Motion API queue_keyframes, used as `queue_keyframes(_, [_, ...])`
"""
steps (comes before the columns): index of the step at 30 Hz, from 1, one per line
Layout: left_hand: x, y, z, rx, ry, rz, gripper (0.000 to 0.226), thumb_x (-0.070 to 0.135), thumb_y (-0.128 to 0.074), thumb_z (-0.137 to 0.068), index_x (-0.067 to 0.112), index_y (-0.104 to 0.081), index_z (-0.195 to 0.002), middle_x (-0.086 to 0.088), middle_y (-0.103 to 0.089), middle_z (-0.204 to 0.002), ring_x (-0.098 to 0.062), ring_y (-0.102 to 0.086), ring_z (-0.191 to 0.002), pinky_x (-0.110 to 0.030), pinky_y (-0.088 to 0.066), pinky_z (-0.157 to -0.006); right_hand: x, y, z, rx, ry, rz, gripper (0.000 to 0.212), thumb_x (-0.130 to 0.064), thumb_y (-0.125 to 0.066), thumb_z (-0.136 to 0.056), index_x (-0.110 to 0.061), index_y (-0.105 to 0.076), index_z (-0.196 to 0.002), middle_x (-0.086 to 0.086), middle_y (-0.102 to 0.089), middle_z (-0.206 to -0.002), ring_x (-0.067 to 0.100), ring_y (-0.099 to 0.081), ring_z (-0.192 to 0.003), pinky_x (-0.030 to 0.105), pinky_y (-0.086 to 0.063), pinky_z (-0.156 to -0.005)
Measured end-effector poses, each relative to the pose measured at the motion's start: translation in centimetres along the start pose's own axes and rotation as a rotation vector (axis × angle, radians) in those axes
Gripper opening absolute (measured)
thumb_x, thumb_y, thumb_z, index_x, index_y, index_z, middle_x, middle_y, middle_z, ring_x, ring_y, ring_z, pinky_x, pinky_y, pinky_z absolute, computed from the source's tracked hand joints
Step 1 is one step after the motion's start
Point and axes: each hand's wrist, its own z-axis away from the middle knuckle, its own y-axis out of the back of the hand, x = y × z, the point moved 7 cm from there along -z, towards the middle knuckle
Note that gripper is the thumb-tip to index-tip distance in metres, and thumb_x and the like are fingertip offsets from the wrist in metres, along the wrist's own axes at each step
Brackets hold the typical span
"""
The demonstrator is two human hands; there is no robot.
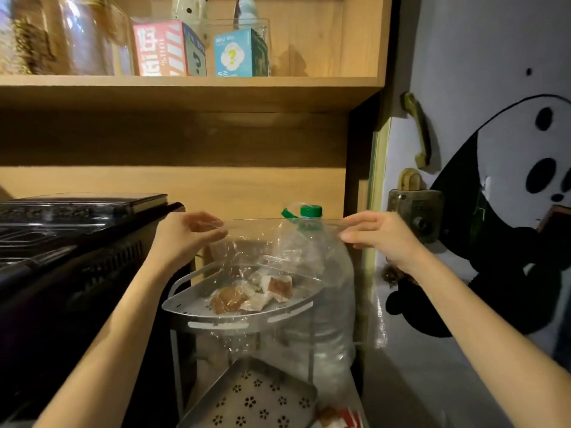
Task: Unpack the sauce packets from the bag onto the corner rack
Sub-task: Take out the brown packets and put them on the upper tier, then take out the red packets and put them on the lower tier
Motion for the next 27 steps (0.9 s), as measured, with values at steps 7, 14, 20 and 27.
queue_keyframes(7, [2.5, -0.8, 1.9, 0.045, -0.116, -0.145, 0.011, 0.027, -0.076, -0.070, 0.022, -0.072, -0.079, -0.006, -0.058, -0.092, -0.017, -0.049, -0.089, -0.031, -0.037, -0.073, 1.0, 2.2, 1.7, 0.146, -0.018, 0.401, 0.005, -0.019, -0.072, -0.075, -0.018, -0.072, -0.080, -0.003, -0.063, -0.085, 0.009, -0.052, -0.092, 0.019, -0.034, -0.079])
queue_keyframes(14, [9.0, -2.3, 4.3, -0.156, -0.288, 0.226, 0.006, 0.014, -0.067, -0.079, 0.020, -0.067, -0.081, 0.014, -0.070, -0.076, 0.002, -0.063, -0.075, -0.009, -0.049, -0.072, -2.1, 0.4, 4.0, -0.073, 0.140, 0.496, 0.041, -0.022, -0.071, -0.076, -0.025, -0.059, -0.115, -0.011, -0.056, -0.114, 0.004, -0.048, -0.110, 0.023, -0.036, -0.094])
queue_keyframes(20, [13.6, -1.3, 5.3, -0.141, -0.409, 0.333, 0.030, 0.024, -0.065, -0.077, 0.016, -0.062, -0.106, 0.008, -0.069, -0.090, 0.000, -0.065, -0.082, -0.012, -0.051, -0.076, -5.5, 0.0, 5.7, -0.131, 0.218, 0.312, 0.014, -0.014, -0.069, -0.079, -0.014, -0.071, -0.093, -0.007, -0.071, -0.078, 0.011, -0.070, -0.074, 0.025, -0.055, -0.076])
queue_keyframes(27, [5.4, -0.9, 4.6, -0.060, 0.045, 0.698, 0.108, 0.082, -0.054, -0.052, 0.016, -0.039, -0.136, -0.004, -0.055, -0.128, -0.018, -0.055, -0.112, -0.036, -0.038, -0.101, -2.5, 2.7, 6.1, -0.022, 0.062, -0.168, 0.008, -0.006, -0.064, -0.082, -0.010, -0.068, -0.087, 0.003, -0.074, -0.068, 0.015, -0.070, -0.061, 0.021, -0.052, -0.051])
